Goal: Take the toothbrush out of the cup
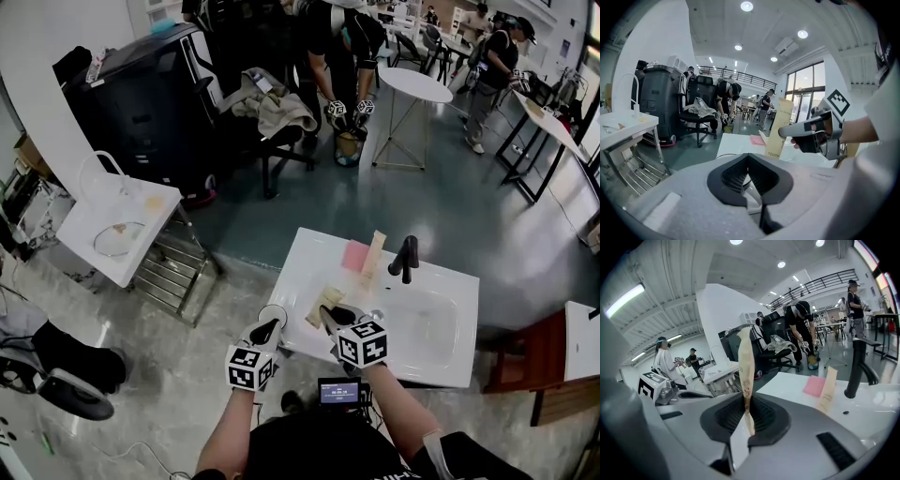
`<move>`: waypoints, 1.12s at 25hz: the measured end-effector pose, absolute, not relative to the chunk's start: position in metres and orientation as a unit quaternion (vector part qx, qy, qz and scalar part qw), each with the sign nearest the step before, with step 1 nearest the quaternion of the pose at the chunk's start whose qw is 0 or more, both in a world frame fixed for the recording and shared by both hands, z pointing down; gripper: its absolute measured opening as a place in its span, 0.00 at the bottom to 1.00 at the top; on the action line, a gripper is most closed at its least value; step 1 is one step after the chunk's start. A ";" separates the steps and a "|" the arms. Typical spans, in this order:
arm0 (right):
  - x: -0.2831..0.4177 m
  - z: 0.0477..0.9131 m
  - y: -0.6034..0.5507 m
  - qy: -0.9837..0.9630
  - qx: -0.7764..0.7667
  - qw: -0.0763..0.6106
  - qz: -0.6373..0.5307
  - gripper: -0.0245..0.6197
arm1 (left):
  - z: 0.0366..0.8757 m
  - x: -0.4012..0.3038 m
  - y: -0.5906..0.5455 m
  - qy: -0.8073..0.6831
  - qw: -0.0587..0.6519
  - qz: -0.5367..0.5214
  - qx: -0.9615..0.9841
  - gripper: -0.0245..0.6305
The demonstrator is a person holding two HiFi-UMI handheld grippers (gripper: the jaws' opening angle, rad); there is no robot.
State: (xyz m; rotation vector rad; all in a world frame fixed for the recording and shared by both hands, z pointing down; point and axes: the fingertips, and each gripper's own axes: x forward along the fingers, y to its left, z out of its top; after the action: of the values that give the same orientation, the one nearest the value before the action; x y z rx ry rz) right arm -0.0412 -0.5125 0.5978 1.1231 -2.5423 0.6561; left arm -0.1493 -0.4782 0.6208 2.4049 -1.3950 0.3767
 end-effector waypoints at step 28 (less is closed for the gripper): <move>-0.057 0.598 -0.510 -0.892 0.363 0.153 0.220 0.10 | 0.613 -0.153 -0.477 -0.502 0.165 0.116 0.841 0.05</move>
State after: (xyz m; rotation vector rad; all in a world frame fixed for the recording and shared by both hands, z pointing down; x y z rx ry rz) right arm -0.0571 -0.5097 0.5977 1.0405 -2.5589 0.6320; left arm -0.1529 -0.4769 0.6133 2.3958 -1.4313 0.3296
